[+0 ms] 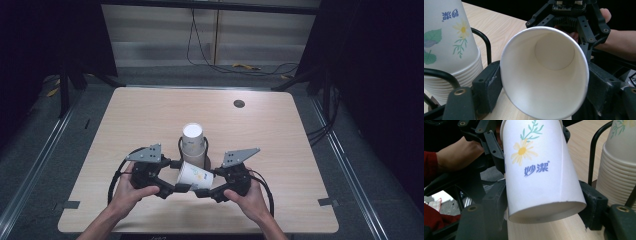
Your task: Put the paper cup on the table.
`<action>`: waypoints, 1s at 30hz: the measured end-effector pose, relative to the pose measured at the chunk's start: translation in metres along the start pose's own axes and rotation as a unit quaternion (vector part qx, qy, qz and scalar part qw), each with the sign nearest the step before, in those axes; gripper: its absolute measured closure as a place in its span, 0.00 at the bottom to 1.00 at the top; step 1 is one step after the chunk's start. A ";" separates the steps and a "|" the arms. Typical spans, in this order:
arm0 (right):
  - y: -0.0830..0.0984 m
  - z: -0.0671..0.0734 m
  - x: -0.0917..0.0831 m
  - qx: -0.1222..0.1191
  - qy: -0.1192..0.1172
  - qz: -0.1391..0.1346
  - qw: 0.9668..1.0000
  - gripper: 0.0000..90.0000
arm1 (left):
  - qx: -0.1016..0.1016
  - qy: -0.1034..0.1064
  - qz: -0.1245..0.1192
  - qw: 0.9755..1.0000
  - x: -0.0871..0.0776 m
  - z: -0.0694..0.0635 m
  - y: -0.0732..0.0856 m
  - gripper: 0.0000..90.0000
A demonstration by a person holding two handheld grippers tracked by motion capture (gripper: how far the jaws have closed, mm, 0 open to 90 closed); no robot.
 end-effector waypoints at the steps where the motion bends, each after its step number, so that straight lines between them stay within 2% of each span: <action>1: 0.000 -0.001 0.000 0.000 0.003 0.001 1.000 0.33 | 0.000 0.001 -0.001 1.000 0.000 0.000 0.000 0.27; 10: 0.002 -0.004 0.002 0.004 0.017 0.001 1.000 0.26 | 0.006 -0.004 -0.005 1.000 0.000 -0.001 -0.002 0.29; 11: 0.001 -0.007 0.002 0.006 0.026 -0.001 1.000 0.22 | 0.007 -0.004 -0.005 1.000 -0.001 -0.001 -0.002 0.29; 20: 0.000 -0.009 -0.004 0.010 0.038 -0.013 0.999 0.17 | 0.004 -0.009 -0.005 1.000 -0.003 0.000 -0.002 0.29; 30: 0.000 -0.013 -0.014 0.017 0.062 -0.033 0.997 0.15 | 0.003 -0.027 -0.003 1.000 -0.013 0.005 0.000 0.29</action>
Point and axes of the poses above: each handheld gripper's, and its own axes: x roughly forward along the jaws, y roughly out of its underside, z roughly to its left, the point moved 9 cm from there along x, roughly forward along the jaws, and after that the axes turned 13 degrees about x, right-handed, at the moved point
